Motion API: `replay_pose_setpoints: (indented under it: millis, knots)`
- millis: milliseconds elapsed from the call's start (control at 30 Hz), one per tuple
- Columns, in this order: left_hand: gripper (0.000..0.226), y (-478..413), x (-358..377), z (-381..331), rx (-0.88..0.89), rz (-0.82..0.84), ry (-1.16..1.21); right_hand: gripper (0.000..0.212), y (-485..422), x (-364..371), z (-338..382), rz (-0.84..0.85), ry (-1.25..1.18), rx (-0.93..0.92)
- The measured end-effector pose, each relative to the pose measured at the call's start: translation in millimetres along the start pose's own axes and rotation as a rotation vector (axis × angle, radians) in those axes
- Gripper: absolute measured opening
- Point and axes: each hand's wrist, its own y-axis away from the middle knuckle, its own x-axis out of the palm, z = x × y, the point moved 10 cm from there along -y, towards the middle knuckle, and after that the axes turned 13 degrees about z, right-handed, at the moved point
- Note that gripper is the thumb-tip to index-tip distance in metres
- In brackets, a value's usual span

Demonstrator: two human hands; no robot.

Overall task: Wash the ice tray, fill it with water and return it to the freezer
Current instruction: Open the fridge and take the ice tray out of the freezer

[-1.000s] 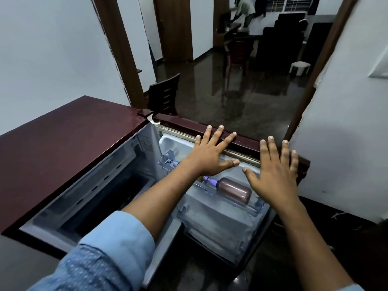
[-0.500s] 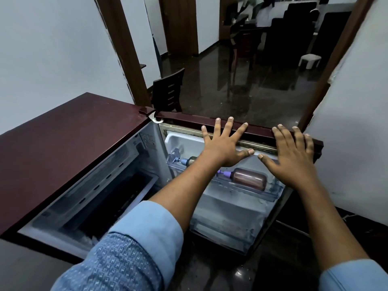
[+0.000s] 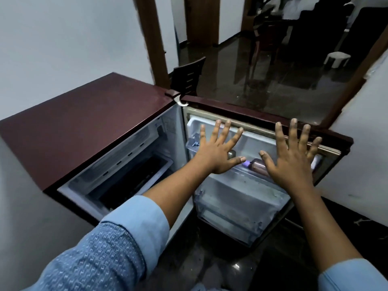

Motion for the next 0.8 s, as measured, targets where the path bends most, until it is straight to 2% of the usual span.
replay_pose_setpoints:
  millis: [267, 467, 800]
  knots:
    - [0.087, 100.5, 114.2, 137.2, -0.290, 0.179, 0.149, 0.078, 36.9, 74.4, 119.5, 0.153, -0.175, -0.180]
    - [0.086, 175.1, 157.4, 209.7, -0.486, 0.241, 0.276, 0.074, 49.8, 119.8, 219.0, 0.297, -0.220, -0.391]
    - [0.083, 206.6, 185.2, 274.8, -0.701, 0.152, 0.396, 0.059, 6.7, 148.5, 340.9, 0.423, -0.333, -0.743]
